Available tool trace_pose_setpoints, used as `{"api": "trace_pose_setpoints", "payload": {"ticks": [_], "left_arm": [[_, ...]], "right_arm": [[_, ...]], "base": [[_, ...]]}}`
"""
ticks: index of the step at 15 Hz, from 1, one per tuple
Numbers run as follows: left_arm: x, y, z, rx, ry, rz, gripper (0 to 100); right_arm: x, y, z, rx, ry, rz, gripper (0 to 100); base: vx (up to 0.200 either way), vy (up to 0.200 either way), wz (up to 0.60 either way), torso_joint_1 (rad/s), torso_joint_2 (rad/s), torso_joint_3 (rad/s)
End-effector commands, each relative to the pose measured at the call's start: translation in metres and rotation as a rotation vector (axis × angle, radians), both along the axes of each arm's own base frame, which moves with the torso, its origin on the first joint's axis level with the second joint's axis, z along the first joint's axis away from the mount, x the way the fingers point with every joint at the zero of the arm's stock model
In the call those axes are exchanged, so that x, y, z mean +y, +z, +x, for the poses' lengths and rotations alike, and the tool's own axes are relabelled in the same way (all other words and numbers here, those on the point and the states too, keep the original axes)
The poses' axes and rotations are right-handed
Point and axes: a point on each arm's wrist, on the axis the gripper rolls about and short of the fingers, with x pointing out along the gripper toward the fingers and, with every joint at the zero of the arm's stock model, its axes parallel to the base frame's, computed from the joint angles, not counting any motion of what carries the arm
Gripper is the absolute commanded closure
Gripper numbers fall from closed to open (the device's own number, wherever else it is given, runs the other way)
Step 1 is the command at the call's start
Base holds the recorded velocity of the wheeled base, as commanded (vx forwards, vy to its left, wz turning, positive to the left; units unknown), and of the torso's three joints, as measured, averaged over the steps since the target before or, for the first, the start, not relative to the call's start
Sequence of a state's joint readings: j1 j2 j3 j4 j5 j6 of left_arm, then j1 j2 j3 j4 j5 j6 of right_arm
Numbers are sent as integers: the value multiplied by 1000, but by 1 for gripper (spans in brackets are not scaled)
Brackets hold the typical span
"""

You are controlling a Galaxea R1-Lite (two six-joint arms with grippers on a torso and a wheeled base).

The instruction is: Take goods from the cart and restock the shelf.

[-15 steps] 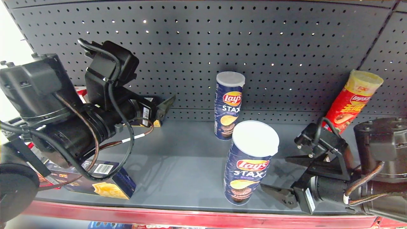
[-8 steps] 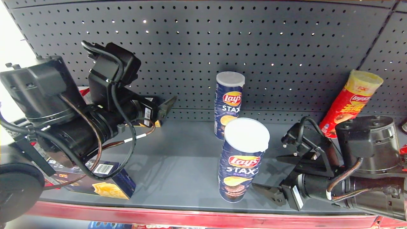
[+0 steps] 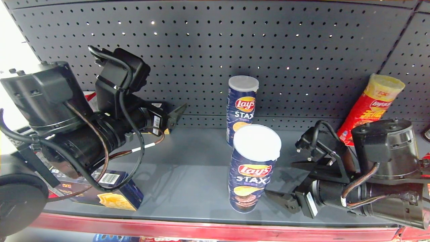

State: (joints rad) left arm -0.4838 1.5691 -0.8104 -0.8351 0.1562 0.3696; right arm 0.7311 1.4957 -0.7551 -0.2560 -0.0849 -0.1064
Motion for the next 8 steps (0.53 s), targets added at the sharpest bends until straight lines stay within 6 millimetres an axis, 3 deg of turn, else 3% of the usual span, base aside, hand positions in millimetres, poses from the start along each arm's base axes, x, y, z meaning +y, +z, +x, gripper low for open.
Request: {"api": "trace_pose_setpoints", "payload": {"ticks": [1,8], "left_arm": [[0,-1,1,2,1,1,0],[-3,-3,3,9,-5,5,0]], "right_arm": [[2,-1,1,3,5,-4,0],[6,-2,2,0,12,-1,0]], "base": [[0,0,0,0,0,0],[0,0,0,0,0,0]]}}
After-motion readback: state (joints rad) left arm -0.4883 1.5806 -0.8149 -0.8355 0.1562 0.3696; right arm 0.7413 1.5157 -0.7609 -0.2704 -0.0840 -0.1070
